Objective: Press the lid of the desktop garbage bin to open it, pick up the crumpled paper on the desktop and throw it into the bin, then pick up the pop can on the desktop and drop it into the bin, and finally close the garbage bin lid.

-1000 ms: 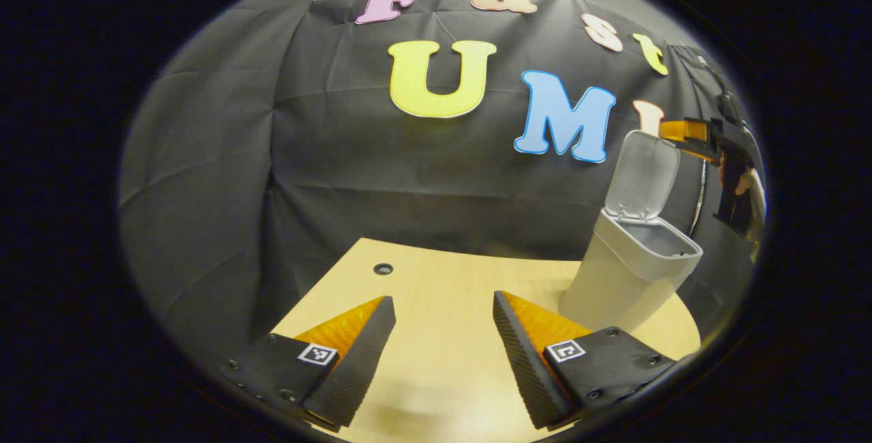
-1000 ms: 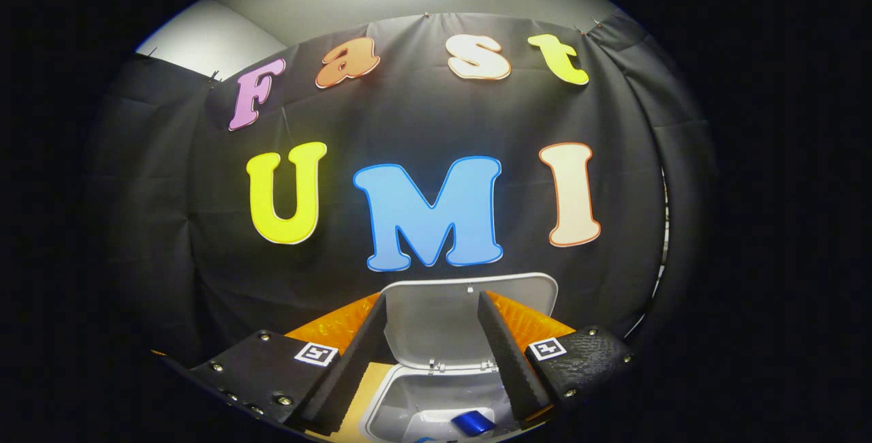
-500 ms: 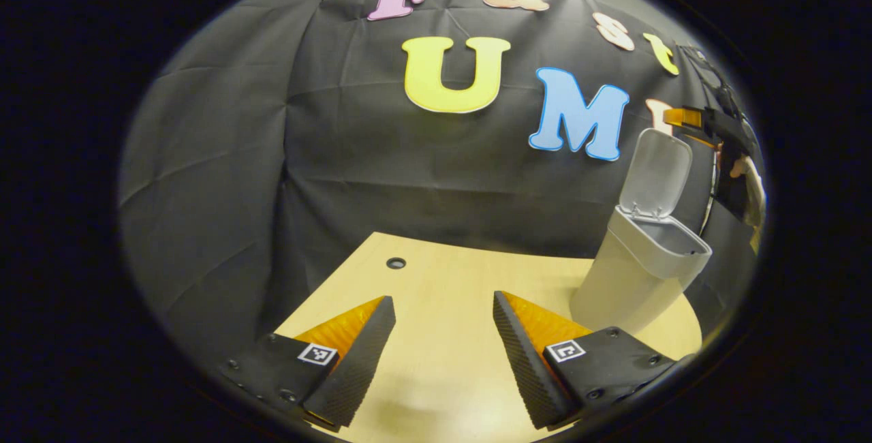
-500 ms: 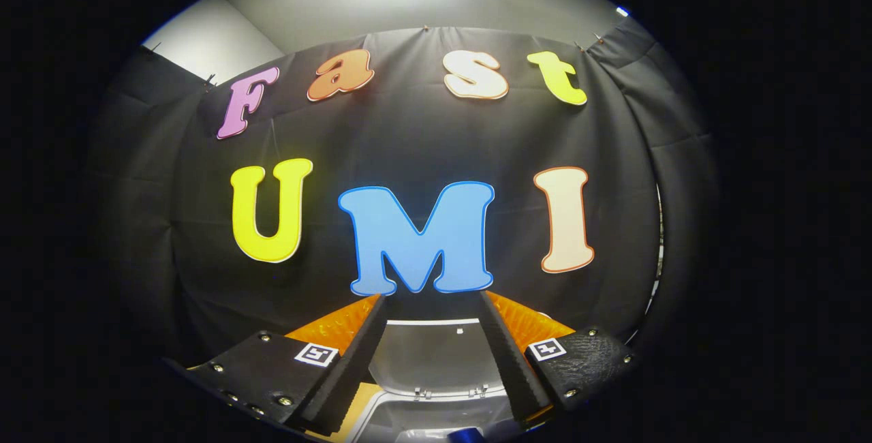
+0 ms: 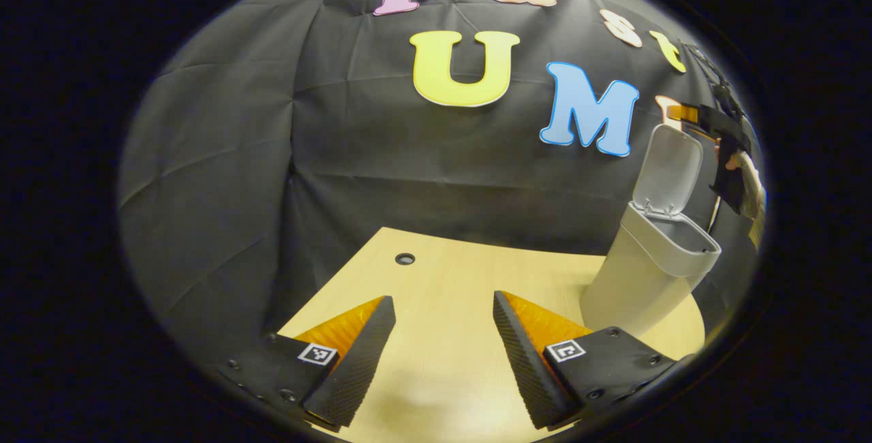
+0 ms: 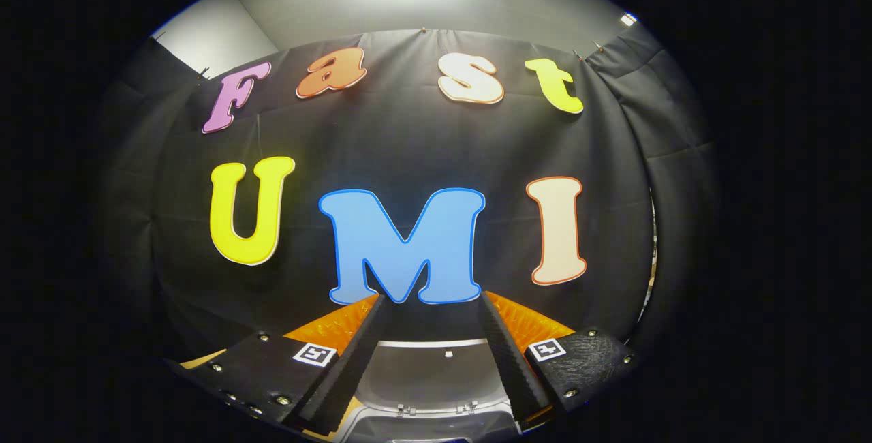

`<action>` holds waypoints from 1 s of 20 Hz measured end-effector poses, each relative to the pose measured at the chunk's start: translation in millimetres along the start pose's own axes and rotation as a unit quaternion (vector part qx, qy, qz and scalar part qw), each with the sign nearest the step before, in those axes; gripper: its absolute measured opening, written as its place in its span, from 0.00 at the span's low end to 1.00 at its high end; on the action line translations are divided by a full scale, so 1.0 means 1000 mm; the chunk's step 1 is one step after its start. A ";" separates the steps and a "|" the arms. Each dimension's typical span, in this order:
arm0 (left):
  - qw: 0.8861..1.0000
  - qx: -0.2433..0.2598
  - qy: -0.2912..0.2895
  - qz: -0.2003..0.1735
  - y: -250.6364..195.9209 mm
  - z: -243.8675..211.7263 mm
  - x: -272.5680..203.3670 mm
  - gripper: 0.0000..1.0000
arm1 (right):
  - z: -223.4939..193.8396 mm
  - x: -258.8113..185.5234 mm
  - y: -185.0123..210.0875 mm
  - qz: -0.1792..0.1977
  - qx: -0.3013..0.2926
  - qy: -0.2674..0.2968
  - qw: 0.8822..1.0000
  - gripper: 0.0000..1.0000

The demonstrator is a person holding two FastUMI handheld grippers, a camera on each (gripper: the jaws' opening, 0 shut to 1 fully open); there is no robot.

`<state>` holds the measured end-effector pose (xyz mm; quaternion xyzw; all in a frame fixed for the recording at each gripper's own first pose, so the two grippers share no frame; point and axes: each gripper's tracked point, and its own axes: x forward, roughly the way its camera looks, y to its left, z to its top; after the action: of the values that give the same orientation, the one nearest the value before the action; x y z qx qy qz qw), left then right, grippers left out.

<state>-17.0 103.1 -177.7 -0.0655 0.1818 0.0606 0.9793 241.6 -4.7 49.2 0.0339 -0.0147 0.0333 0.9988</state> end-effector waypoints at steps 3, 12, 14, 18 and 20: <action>1.000 0.000 0.002 -0.001 0.000 -0.002 0.001 0.96 | -0.012 0.001 -0.003 -0.003 -0.001 0.019 1.000 0.87; 1.000 -0.005 -0.001 -0.018 -0.012 -0.004 0.004 1.00 | -0.018 -0.023 -0.001 0.004 0.002 0.033 0.999 0.88; 1.000 -0.005 -0.003 -0.024 -0.017 -0.003 0.004 0.98 | -0.020 -0.034 0.000 0.006 0.000 0.037 0.999 0.88; 0.999 -0.005 -0.008 -0.035 -0.024 -0.001 0.005 0.90 | -0.028 -0.057 0.000 0.009 -0.001 0.050 0.999 0.88; 0.999 -0.007 -0.011 -0.040 -0.027 0.000 0.004 0.96 | -0.033 -0.067 0.000 0.011 -0.001 0.056 0.998 0.88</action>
<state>-9.1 76.9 -176.3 -0.0786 0.1674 0.0228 0.9825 175.6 -6.5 14.1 0.0308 0.0409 0.0459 0.9976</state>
